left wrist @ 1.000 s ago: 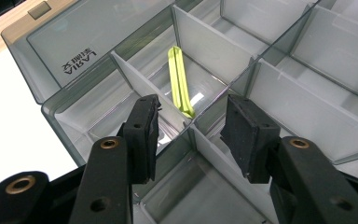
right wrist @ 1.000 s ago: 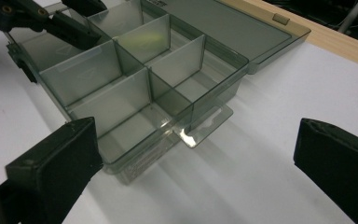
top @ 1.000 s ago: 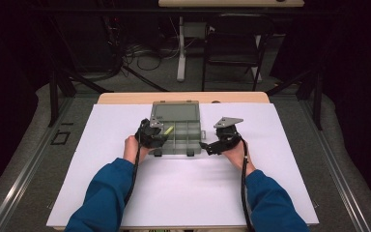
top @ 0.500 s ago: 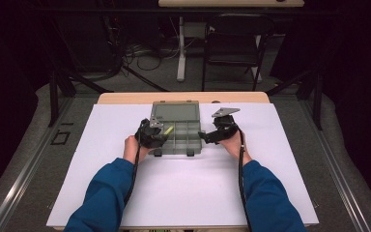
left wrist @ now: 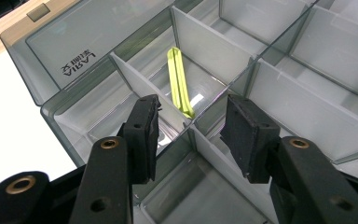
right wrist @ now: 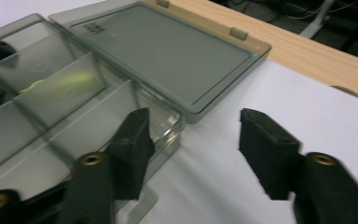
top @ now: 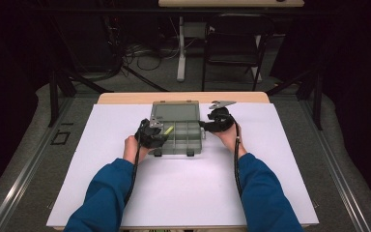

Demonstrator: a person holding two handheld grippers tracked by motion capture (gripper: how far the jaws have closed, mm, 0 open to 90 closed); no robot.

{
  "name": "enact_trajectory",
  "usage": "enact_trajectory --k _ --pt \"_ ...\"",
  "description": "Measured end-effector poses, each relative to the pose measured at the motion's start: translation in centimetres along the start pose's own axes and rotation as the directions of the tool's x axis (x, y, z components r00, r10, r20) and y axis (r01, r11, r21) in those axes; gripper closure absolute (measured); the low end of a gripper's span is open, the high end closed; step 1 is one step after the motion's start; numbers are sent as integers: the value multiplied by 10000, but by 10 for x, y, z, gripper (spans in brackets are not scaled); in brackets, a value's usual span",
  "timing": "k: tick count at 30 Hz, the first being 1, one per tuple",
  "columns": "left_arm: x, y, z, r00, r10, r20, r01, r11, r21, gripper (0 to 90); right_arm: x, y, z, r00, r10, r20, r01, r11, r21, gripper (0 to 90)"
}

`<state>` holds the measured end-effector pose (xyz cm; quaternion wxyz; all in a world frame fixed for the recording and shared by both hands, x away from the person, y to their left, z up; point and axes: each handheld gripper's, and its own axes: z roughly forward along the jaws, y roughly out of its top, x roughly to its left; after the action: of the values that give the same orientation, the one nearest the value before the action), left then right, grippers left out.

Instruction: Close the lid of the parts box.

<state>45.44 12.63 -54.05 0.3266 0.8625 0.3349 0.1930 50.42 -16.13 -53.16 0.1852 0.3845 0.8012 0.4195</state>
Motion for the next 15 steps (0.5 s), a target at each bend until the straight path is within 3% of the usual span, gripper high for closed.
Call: enact_trajectory --k 8,11,15 --pt "0 0 0 10000 10 11 -10 10000 -6 555 -6 6 12 9994 -253 247 244 9991 359 780" --pt "0 0 0 10000 14 11 -14 10000 -8 555 -7 6 19 9981 -414 461 382 9969 690 859" --pt "0 0 0 10000 11 32 -11 10000 -27 555 -8 4 28 9953 -668 700 594 9929 1028 900"
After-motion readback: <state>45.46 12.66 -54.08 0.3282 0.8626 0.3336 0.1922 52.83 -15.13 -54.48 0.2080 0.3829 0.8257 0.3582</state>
